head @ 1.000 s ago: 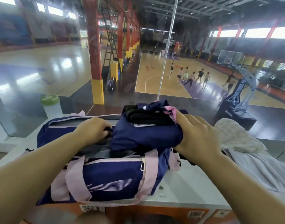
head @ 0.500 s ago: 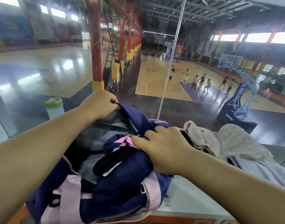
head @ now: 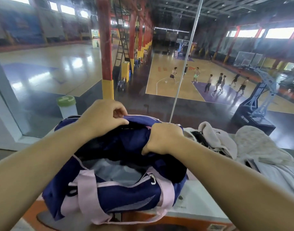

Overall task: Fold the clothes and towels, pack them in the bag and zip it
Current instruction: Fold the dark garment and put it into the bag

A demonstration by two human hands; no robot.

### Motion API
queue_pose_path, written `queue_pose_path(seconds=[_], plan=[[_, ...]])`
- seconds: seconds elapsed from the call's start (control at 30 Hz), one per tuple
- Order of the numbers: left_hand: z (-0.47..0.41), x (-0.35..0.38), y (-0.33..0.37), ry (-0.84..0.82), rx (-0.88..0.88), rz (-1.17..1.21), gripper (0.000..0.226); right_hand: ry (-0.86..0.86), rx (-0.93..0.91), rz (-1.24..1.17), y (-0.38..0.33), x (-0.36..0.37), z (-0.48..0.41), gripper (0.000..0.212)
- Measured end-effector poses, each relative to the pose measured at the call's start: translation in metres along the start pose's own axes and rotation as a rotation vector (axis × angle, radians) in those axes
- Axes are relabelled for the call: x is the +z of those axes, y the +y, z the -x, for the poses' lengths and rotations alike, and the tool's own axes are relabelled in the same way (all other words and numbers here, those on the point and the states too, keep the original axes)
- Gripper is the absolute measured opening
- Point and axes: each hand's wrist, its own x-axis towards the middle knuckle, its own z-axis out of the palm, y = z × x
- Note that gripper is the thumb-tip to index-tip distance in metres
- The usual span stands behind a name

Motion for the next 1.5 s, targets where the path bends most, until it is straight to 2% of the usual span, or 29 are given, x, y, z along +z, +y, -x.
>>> queue_pose_path(seconds=[0.07, 0.13, 0.27, 0.33, 0.43, 0.57, 0.73, 0.8, 0.9, 1.0, 1.03, 1.1, 1.2, 1.27, 1.37, 1.43, 1.5], plan=[[0.023, 0.008, 0.000, 0.005, 0.094, -0.073, 0.018, 0.000, 0.025, -0.055, 0.005, 0.002, -0.001, 0.047], [0.045, 0.020, 0.002, -0.098, 0.115, -0.130, 0.019, -0.005, 0.053, -0.103, 0.007, 0.000, -0.003, 0.048], [0.078, 0.054, 0.005, -0.558, -0.034, -0.305, 0.030, -0.022, 0.088, -0.206, 0.005, -0.009, -0.006, 0.050], [0.085, 0.064, 0.002, -0.738, -0.160, -0.269, 0.039, -0.028, 0.118, -0.274, 0.004, -0.013, -0.008, 0.054], [0.090, 0.072, -0.001, -0.908, -0.233, -0.213, 0.055, -0.042, 0.157, -0.367, 0.003, -0.015, -0.015, 0.055], [0.097, 0.079, 0.013, -1.053, -0.237, -0.215, 0.049, -0.060, 0.220, -0.562, 0.000, -0.018, -0.023, 0.047], [0.103, 0.083, 0.022, -1.031, -0.228, -0.151, 0.036, -0.038, 0.343, -0.955, -0.008, -0.014, -0.033, 0.038], [0.106, 0.081, 0.022, -0.955, -0.154, -0.127, 0.034, -0.037, 0.391, -1.079, -0.011, -0.008, -0.035, 0.040], [0.107, 0.076, 0.021, -0.803, -0.017, -0.033, 0.023, -0.025, 0.456, -1.232, -0.019, -0.002, -0.035, 0.031], [0.108, 0.068, 0.019, -0.750, 0.091, 0.092, 0.009, -0.008, 0.505, -1.318, -0.028, 0.006, -0.036, 0.051], [0.108, 0.065, 0.019, -0.752, 0.114, 0.121, 0.010, -0.007, 0.499, -1.345, -0.030, 0.007, -0.038, 0.057], [0.110, 0.060, 0.020, -0.760, 0.144, 0.176, 0.022, -0.013, 0.473, -1.408, -0.035, 0.007, -0.040, 0.051], [0.110, 0.055, 0.024, -0.779, 0.162, 0.249, 0.040, -0.036, 0.611, -1.503, -0.045, 0.001, -0.040, 0.038], [0.108, 0.048, 0.025, -0.790, 0.157, 0.296, 0.044, -0.036, 0.648, -1.562, -0.051, -0.001, -0.041, 0.035], [0.104, 0.030, 0.021, -0.764, 0.119, 0.347, 0.044, -0.018, 0.580, -1.514, -0.047, 0.006, -0.040, 0.045], [0.103, 0.018, 0.014, -0.727, 0.049, 0.386, 0.040, 0.052, 0.498, -1.328, -0.038, 0.014, -0.033, 0.050], [0.100, 0.009, 0.009, -0.684, 0.033, 0.369, 0.038, 0.117, 0.392, -1.041, -0.030, 0.020, -0.024, 0.057]])
